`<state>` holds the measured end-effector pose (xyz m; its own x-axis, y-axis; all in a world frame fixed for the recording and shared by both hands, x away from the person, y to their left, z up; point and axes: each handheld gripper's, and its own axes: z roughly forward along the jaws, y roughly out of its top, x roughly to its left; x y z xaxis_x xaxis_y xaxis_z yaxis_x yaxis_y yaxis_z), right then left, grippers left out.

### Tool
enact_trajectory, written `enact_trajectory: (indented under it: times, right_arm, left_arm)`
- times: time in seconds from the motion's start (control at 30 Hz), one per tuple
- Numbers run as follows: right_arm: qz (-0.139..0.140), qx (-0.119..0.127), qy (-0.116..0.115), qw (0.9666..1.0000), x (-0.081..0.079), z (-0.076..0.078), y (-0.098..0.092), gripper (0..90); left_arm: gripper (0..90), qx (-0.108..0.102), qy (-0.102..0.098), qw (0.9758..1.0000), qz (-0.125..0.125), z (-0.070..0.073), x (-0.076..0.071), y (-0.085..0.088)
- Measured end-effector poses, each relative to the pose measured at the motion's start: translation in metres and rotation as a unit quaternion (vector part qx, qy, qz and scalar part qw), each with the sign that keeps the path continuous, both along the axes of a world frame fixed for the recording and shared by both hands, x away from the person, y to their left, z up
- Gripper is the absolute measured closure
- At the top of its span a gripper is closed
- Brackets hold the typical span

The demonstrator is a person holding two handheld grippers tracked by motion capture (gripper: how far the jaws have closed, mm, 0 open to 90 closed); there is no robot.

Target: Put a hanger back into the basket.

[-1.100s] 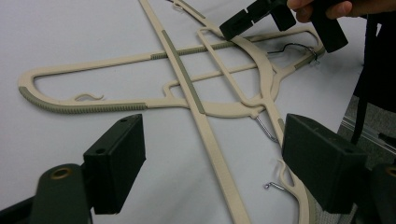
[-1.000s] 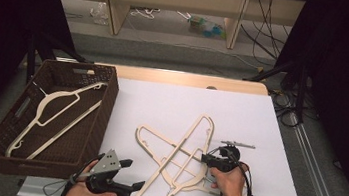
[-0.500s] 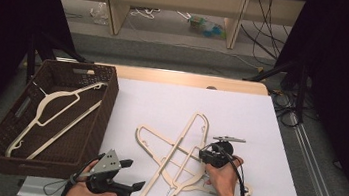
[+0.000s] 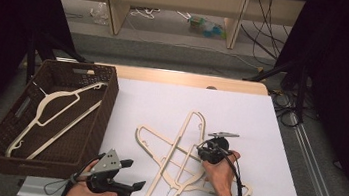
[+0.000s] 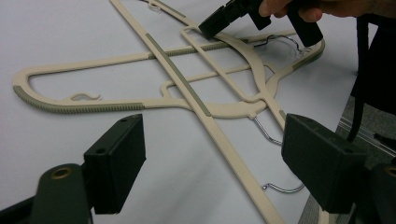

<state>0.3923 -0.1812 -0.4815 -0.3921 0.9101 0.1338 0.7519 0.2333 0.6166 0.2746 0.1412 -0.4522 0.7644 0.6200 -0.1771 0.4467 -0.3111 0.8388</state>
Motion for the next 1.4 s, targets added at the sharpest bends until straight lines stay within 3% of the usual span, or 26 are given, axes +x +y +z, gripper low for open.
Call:
enact_trajectory:
  times: [0.07, 0.1, 0.13, 0.17, 0.2, 0.27, 0.37, 0.4, 0.43, 0.53, 0.57, 0.63, 0.67, 0.7, 0.73, 0.77, 0.8, 0.83, 0.9, 1.0, 1.03, 1.17, 1.3, 1.4]
  right_arm:
    - [-0.006, 0.021, 0.008, 0.9997, 0.000, 0.000, -0.001, 77.4]
    - [-0.008, 0.011, 0.004, 0.9999, 0.000, -0.001, -0.002, 77.4]
    - [-0.016, 0.016, 0.004, 0.9997, 0.000, -0.001, -0.001, 77.4]
    - [-0.003, 0.011, 0.002, 0.9999, 0.001, 0.000, -0.003, 77.5]
    - [0.002, 0.022, -0.004, 0.9998, 0.002, -0.002, -0.003, 77.4]
    - [-0.027, 0.024, 0.010, 0.9993, 0.001, 0.001, 0.000, 77.5]
    - [-0.021, 0.033, 0.018, 0.9991, 0.001, 0.002, -0.002, 77.5]
    - [-0.010, 0.024, 0.009, 0.9996, 0.002, 0.000, -0.004, 77.5]
    - [-0.018, 0.032, 0.009, 0.9993, 0.002, 0.000, -0.003, 77.5]
    - [-0.012, 0.031, 0.005, 0.9994, 0.002, 0.000, -0.004, 77.6]
    - [-0.018, 0.038, 0.017, 0.9990, 0.002, 0.003, -0.003, 77.6]
    - [-0.006, 0.029, 0.004, 0.9996, 0.002, 0.002, -0.005, 77.7]
    - [0.001, 0.024, 0.003, 0.9997, 0.002, 0.003, -0.006, 77.7]
    - [-0.004, 0.032, 0.013, 0.9994, 0.001, 0.006, -0.005, 77.8]
    - [-0.006, 0.040, 0.009, 0.9991, 0.002, 0.006, -0.005, 77.8]
    - [-0.007, 0.040, 0.011, 0.9991, 0.001, 0.007, -0.005, 77.9]
    - [-0.025, 0.036, 0.006, 0.9990, 0.001, 0.008, -0.002, 77.9]
    - [-0.013, 0.043, 0.007, 0.9990, 0.001, 0.010, -0.003, 78.0]
    - [-0.018, 0.034, 0.007, 0.9992, 0.001, 0.011, -0.002, 78.1]
    - [-0.018, 0.047, 0.013, 0.9987, 0.001, 0.012, -0.002, 78.2]
    - [-0.018, 0.044, 0.007, 0.9988, 0.001, 0.012, -0.002, 78.2]
    - [-0.015, 0.039, 0.009, 0.9991, 0.001, 0.014, -0.001, 78.3]
    - [-0.018, 0.052, 0.011, 0.9984, -0.001, 0.018, 0.001, 78.5]
    - [-0.006, 0.047, 0.003, 0.9989, 0.000, 0.019, 0.000, 78.5]
  left_arm:
    - [22.2, 0.006, 0.001, 1.0000, -0.003, 0.000, 0.002, -0.003]
    - [22.5, 0.009, 0.000, 1.0000, -0.001, 0.000, 0.003, -0.006]
    - [22.6, 0.017, -0.003, 0.9999, -0.003, -0.001, 0.005, -0.010]
    - [23.0, 0.018, -0.008, 0.9998, -0.009, -0.002, 0.007, -0.016]
    - [23.4, 0.024, -0.006, 0.9995, -0.020, -0.003, 0.010, -0.022]
    - [23.5, 0.028, -0.010, 0.9991, -0.030, -0.009, 0.013, -0.040]
    - [24.3, 0.037, -0.005, 0.9979, -0.053, -0.016, 0.020, -0.066]
    - [24.4, 0.050, -0.007, 0.9967, -0.064, -0.017, 0.023, -0.073]
    - [24.5, 0.044, -0.008, 0.9971, -0.062, -0.019, 0.024, -0.082]
    - [26.2, 0.065, -0.014, 0.9947, -0.078, -0.020, 0.029, -0.104]
    - [26.4, 0.074, -0.015, 0.9937, -0.082, -0.021, 0.031, -0.110]
    - [26.9, 0.068, -0.013, 0.9941, -0.083, -0.023, 0.034, -0.121]
    - [27.7, 0.082, -0.011, 0.9925, -0.090, -0.023, 0.035, -0.125]
    - [28.2, 0.085, -0.008, 0.9921, -0.092, -0.024, 0.037, -0.129]
    - [29.0, 0.093, -0.013, 0.9912, -0.093, -0.025, 0.038, -0.133]
    - [30.4, 0.089, -0.010, 0.9922, -0.087, -0.026, 0.038, -0.136]
    - [31.6, 0.104, -0.006, 0.9902, -0.092, -0.026, 0.040, -0.139]
    - [33.1, 0.112, -0.001, 0.9899, -0.088, -0.027, 0.042, -0.141]
    - [33.7, 0.111, -0.001, 0.9904, -0.081, -0.029, 0.046, -0.144]
    - [39.4, 0.110, 0.001, 0.9903, -0.086, -0.029, 0.049, -0.149]
    - [39.8, 0.125, -0.007, 0.9883, -0.086, -0.029, 0.049, -0.150]
    - [41.0, 0.144, -0.016, 0.9847, -0.096, -0.030, 0.048, -0.156]
    - [49.6, 0.154, -0.012, 0.9836, -0.093, -0.031, 0.049, -0.162]
    - [60.8, 0.158, -0.015, 0.9826, -0.097, -0.030, 0.049, -0.165]
